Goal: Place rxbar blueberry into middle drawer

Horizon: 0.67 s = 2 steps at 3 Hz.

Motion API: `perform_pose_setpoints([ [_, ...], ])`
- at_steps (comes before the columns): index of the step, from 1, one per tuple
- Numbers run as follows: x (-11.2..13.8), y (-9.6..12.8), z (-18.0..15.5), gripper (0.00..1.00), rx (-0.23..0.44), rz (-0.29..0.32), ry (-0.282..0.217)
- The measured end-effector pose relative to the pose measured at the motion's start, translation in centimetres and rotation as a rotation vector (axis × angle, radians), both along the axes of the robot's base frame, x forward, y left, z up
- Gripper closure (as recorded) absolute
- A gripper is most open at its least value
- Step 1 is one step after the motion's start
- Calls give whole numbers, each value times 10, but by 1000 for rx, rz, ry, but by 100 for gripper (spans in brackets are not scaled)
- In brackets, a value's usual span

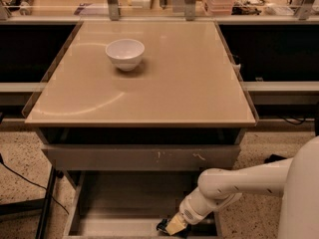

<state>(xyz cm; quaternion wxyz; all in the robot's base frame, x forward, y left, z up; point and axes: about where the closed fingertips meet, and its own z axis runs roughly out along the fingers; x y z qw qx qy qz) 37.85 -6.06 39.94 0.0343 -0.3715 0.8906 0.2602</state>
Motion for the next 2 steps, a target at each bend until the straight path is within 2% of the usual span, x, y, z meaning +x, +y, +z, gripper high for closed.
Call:
perform_pose_setpoints([
  [2, 0, 0, 0, 49, 0, 0, 0],
])
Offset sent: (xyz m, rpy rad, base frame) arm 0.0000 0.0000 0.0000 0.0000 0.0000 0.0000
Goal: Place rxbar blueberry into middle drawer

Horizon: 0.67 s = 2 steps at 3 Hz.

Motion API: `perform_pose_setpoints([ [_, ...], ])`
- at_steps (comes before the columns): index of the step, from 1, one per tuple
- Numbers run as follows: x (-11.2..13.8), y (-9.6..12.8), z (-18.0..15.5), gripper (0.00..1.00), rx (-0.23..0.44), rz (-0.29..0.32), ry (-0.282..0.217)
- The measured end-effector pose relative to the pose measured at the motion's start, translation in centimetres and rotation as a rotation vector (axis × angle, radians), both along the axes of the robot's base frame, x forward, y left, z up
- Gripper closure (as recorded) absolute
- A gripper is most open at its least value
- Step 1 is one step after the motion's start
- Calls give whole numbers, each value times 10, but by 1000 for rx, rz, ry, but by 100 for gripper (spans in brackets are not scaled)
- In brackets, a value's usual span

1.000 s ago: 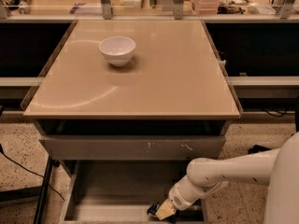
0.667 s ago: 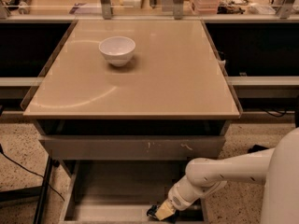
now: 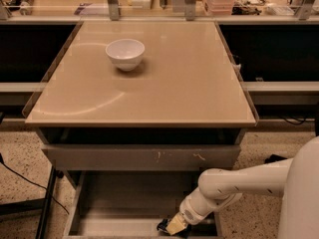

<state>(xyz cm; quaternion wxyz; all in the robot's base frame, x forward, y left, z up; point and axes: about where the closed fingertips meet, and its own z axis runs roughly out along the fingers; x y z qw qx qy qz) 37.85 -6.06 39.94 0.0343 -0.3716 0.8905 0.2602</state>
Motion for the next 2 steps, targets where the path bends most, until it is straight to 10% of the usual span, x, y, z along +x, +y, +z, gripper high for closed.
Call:
perform_pose_setpoints([
  [2, 0, 0, 0, 0, 0, 0, 0],
])
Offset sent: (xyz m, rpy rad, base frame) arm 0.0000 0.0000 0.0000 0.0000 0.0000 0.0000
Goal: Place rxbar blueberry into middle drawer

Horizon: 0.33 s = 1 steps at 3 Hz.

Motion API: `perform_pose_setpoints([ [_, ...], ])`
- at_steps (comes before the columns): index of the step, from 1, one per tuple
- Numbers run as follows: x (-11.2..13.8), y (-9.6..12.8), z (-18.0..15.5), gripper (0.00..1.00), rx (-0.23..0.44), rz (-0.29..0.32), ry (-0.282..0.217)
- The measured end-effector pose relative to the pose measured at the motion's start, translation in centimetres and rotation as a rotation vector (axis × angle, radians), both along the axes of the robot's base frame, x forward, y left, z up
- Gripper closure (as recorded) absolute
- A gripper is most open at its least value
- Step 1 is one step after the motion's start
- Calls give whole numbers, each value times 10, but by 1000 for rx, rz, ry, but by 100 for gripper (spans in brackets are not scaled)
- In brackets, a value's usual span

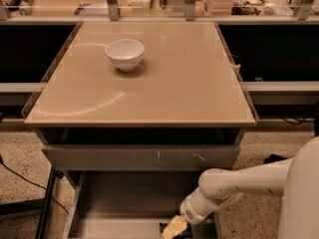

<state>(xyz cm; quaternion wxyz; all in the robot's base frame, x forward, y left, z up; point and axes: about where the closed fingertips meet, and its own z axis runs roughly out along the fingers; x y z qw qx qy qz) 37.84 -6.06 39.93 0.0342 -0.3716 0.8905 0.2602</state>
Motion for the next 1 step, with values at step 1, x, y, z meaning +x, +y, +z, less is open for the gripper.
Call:
perform_pose_setpoints([
  [1, 0, 0, 0, 0, 0, 0, 0],
])
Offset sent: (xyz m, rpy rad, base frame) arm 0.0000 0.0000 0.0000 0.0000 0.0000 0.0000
